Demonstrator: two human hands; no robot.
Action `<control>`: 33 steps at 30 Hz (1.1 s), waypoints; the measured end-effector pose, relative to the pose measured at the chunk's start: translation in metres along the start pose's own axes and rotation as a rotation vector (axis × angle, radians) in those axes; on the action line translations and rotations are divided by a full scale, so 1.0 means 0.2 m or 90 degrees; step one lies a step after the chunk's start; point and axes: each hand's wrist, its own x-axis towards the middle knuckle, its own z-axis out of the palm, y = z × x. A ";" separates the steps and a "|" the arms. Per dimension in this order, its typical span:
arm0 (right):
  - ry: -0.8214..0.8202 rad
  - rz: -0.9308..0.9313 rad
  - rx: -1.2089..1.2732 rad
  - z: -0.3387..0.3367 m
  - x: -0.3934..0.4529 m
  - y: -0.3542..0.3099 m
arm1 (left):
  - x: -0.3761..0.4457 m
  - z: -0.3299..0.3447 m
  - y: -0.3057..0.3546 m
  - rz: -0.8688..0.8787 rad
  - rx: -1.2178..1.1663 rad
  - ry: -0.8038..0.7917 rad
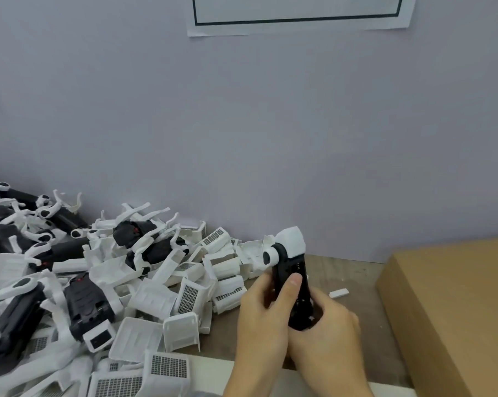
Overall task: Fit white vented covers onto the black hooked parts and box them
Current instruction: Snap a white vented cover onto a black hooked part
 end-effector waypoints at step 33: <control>0.052 0.063 0.417 -0.05 0.05 0.03 | -0.01 0.02 -0.10 0.129 0.413 0.020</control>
